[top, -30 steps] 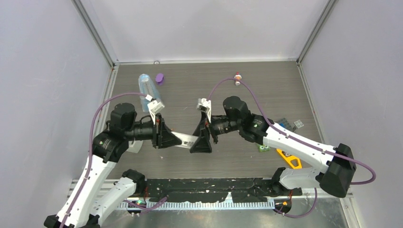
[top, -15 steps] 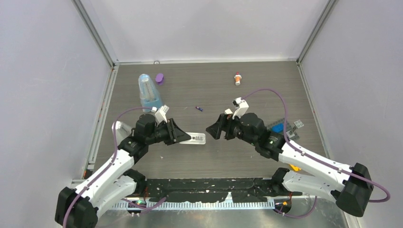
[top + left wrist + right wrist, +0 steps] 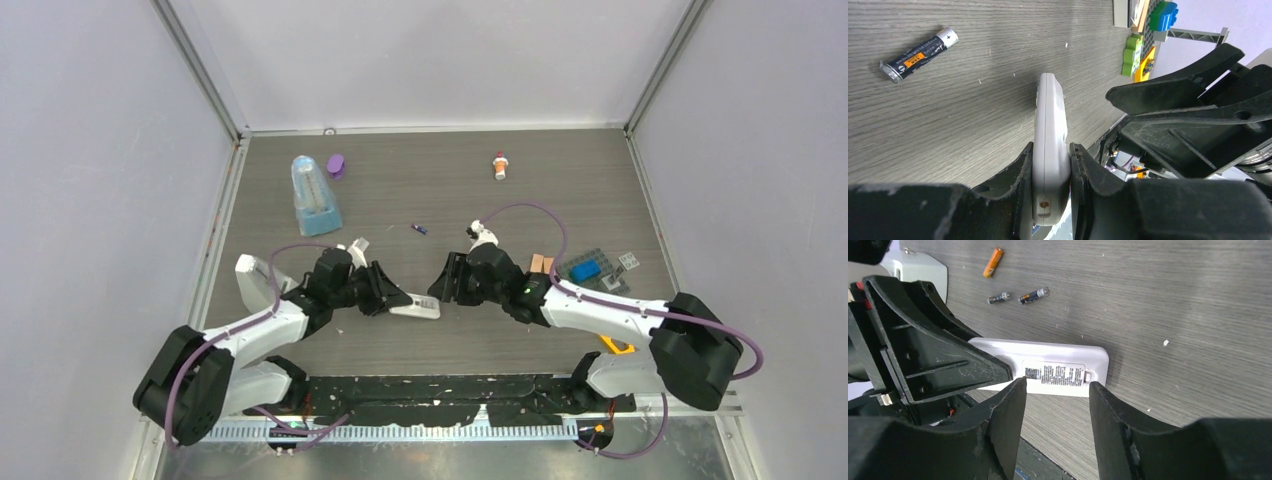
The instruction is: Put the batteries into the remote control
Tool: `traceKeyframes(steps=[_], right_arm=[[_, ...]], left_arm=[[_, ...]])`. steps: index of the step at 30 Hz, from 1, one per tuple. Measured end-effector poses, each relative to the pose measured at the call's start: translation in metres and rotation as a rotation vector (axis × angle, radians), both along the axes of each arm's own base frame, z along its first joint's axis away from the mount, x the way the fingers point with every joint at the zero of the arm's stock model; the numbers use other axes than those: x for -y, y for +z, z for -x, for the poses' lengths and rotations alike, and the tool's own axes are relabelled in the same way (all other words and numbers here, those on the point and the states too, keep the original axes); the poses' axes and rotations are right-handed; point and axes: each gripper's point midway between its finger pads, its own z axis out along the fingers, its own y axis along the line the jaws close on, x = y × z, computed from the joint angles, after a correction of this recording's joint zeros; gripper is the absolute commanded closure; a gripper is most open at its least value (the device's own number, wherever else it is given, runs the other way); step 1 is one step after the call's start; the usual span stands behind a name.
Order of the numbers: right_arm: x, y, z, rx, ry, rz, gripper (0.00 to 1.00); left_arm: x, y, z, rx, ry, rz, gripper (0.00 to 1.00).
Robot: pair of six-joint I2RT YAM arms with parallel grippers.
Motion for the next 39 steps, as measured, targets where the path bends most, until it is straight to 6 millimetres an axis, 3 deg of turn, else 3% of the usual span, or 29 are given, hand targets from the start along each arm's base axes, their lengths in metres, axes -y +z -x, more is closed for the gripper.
traceKeyframes(steps=[14,32,39], right_arm=[[-0.017,-0.038,0.014,-0.151,0.044,-0.013,0.38],[-0.014,-0.045,0.008,-0.159,0.019,-0.001,0.36],[-0.014,-0.043,0.007,-0.170,0.027,-0.073,0.33]], left_arm=[[0.007,-0.011,-0.004,-0.060,-0.020,-0.012,1.00],[0.009,-0.017,-0.007,-0.024,-0.071,-0.025,1.00],[0.008,-0.018,-0.009,-0.024,-0.069,-0.023,1.00]])
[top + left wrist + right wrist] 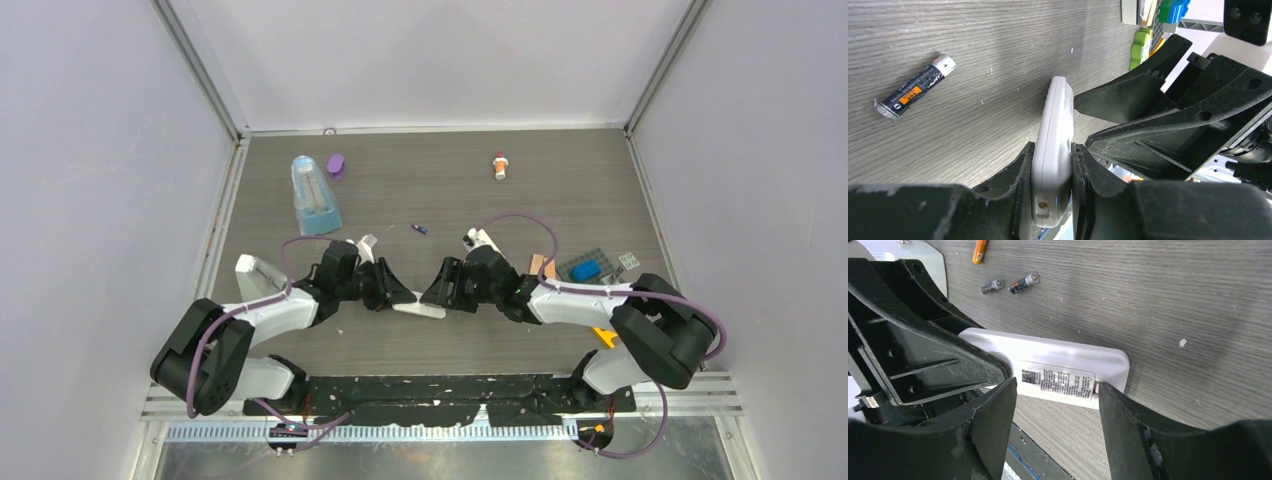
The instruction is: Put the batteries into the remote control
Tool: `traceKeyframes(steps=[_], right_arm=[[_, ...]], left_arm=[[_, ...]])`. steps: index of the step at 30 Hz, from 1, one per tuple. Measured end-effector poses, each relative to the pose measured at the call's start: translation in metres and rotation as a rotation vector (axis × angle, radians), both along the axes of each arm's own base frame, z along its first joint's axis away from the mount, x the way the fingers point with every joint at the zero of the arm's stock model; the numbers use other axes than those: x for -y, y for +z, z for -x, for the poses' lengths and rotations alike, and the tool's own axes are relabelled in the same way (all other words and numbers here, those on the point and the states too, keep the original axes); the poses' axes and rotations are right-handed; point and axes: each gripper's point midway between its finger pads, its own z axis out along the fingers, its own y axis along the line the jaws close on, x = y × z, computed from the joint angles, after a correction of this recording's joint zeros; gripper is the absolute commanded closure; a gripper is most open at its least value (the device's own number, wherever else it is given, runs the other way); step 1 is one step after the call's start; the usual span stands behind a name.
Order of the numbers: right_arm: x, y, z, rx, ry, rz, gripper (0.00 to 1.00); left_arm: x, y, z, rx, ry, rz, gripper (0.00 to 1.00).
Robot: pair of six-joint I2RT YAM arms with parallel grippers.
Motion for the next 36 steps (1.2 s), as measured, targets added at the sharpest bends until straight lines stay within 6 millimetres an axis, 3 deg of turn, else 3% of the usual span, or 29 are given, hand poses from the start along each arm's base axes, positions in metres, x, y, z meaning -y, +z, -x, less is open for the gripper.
traceKeyframes(steps=[23,36], right_arm=[[-0.005,0.012,-0.006,-0.028,-0.043,-0.415,0.32],[-0.006,0.014,-0.008,-0.039,-0.058,-0.442,0.32]], left_arm=[[-0.011,-0.005,-0.010,0.038,0.058,0.005,1.00],[-0.011,0.005,-0.016,0.085,0.047,-0.147,1.00]])
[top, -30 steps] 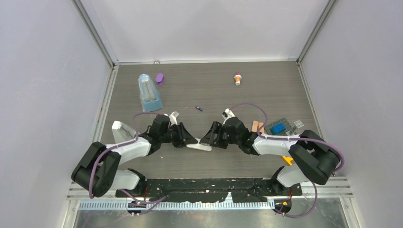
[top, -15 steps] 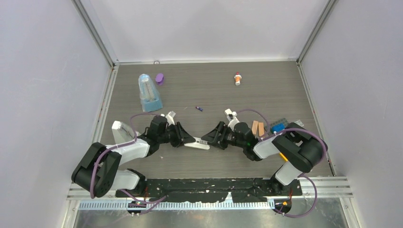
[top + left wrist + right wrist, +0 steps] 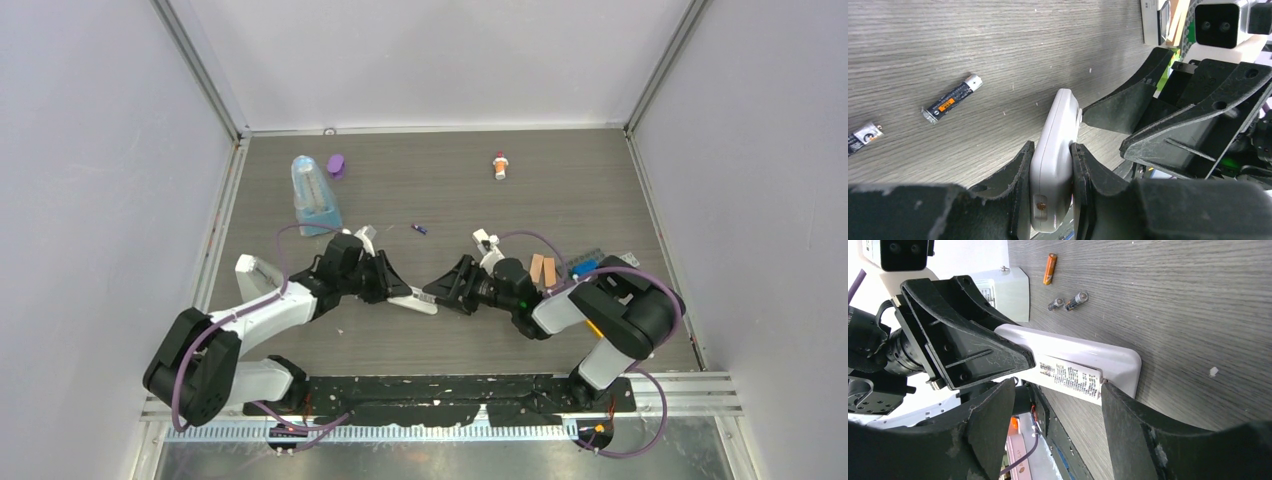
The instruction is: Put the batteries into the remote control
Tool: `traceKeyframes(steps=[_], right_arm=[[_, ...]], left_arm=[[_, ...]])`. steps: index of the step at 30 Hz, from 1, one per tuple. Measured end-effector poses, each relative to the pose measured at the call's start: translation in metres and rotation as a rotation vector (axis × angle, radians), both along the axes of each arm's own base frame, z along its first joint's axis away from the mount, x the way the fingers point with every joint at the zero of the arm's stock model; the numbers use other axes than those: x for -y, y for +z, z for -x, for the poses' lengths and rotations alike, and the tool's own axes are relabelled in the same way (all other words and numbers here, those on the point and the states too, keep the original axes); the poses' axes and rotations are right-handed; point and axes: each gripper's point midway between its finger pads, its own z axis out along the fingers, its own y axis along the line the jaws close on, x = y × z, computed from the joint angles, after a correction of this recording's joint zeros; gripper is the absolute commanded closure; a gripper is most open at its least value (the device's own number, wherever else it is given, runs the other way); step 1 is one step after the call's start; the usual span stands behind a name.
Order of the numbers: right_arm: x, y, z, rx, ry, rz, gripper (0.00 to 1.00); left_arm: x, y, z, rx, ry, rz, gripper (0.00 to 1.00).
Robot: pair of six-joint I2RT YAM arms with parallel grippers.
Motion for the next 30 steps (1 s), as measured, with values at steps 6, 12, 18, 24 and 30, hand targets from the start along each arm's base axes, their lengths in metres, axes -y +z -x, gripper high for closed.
traceKeyframes(steps=[6,12,18,24,30], right_arm=[[0.001,0.016,-0.007,0.025,-0.005,-0.029,0.32],[0.003,0.046,-0.019,0.095,-0.013,-0.041,0.29],[0.012,0.079,-0.048,0.257,-0.073,0.105,0.26],[0.043,0.069,-0.076,0.333,-0.181,0.388,0.25],[0.065,0.047,-0.066,0.363,-0.117,0.553,0.17]], left_arm=[[-0.006,0.004,-0.007,0.015,0.014,-0.082,1.00],[-0.013,0.009,-0.017,0.041,0.042,-0.134,1.00],[-0.011,0.014,-0.021,0.075,-0.001,-0.184,1.00],[-0.016,0.019,-0.024,0.125,-0.058,-0.247,1.00],[-0.023,0.025,-0.022,0.190,-0.146,-0.311,1.00]])
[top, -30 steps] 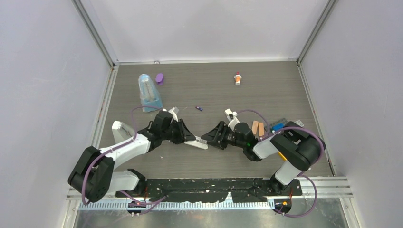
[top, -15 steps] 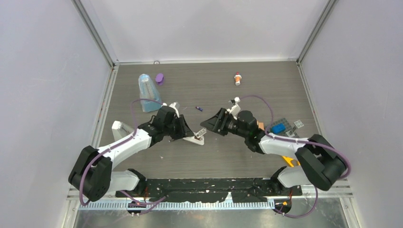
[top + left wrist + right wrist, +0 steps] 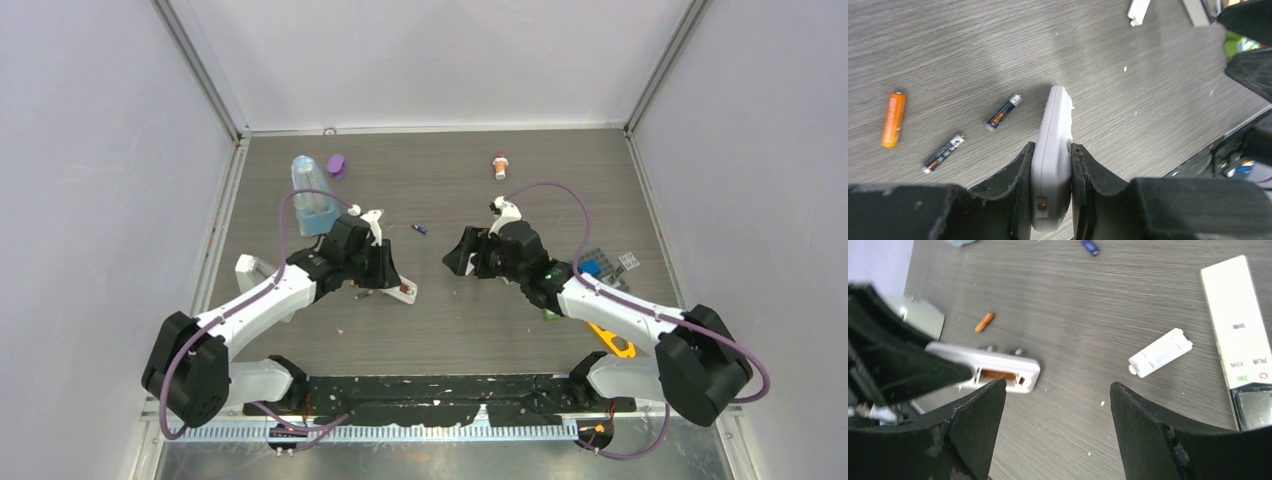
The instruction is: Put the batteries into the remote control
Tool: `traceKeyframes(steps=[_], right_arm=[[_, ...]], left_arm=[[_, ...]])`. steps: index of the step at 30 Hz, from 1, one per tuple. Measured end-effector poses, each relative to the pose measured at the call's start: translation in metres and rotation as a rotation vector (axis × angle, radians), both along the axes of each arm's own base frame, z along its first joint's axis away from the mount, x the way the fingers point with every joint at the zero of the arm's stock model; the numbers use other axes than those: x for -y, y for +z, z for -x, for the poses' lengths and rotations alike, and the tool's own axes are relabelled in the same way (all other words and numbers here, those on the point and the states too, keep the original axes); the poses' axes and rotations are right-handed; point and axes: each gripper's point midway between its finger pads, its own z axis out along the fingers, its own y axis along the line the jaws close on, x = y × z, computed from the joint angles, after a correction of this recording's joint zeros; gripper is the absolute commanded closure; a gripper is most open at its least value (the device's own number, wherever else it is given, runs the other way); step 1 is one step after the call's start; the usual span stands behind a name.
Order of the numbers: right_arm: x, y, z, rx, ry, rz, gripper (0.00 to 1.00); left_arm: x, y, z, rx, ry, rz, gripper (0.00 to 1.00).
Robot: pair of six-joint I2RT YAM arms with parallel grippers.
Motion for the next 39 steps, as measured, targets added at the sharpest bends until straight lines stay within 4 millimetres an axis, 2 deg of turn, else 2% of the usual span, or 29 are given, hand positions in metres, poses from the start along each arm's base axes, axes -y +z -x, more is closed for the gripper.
traceKeyframes(steps=[5,10,12,17,19,23,29,32,33,34,37,38,39], right_arm=[[-0.013,0.026,0.032,0.120,0.253,-0.044,0.04],[-0.032,0.045,0.065,0.210,0.492,-0.100,0.01],[-0.039,0.049,0.077,0.215,0.563,-0.121,0.01],[-0.059,0.051,0.115,0.257,0.736,-0.129,0.00],[-0.067,0.049,0.132,0.277,0.809,-0.107,0.00],[-0.081,0.049,0.155,0.311,0.922,-0.057,0.03],[-0.091,0.044,0.174,0.307,1.021,-0.019,0.15],[-0.091,0.043,0.179,0.300,1.039,-0.009,0.32],[-0.091,0.042,0.180,0.299,1.043,-0.009,0.43],[-0.091,0.042,0.181,0.295,1.045,-0.011,0.49],[-0.092,0.044,0.184,0.273,1.042,-0.028,0.76],[-0.092,0.045,0.187,0.265,1.050,-0.042,0.80],[-0.093,0.048,0.192,0.244,1.068,-0.067,0.85]], left_arm=[[-0.007,0.008,0.014,0.031,-0.111,-0.042,1.00],[0.004,0.027,0.034,0.055,-0.250,0.038,1.00],[0.011,0.035,0.044,0.058,-0.310,0.076,1.00],[0.028,0.073,0.069,0.134,-0.476,0.166,1.00],[0.031,0.090,0.080,0.180,-0.539,0.204,1.00],[0.031,0.105,0.099,0.212,-0.631,0.256,1.00],[0.032,0.116,0.122,0.220,-0.752,0.326,1.00],[0.030,0.118,0.130,0.205,-0.788,0.339,1.00],[0.030,0.119,0.131,0.205,-0.796,0.342,1.00],[0.030,0.122,0.132,0.208,-0.803,0.346,1.00],[0.031,0.126,0.135,0.212,-0.817,0.362,1.00],[0.031,0.127,0.136,0.216,-0.824,0.369,1.00],[0.031,0.130,0.139,0.226,-0.839,0.380,0.96]])
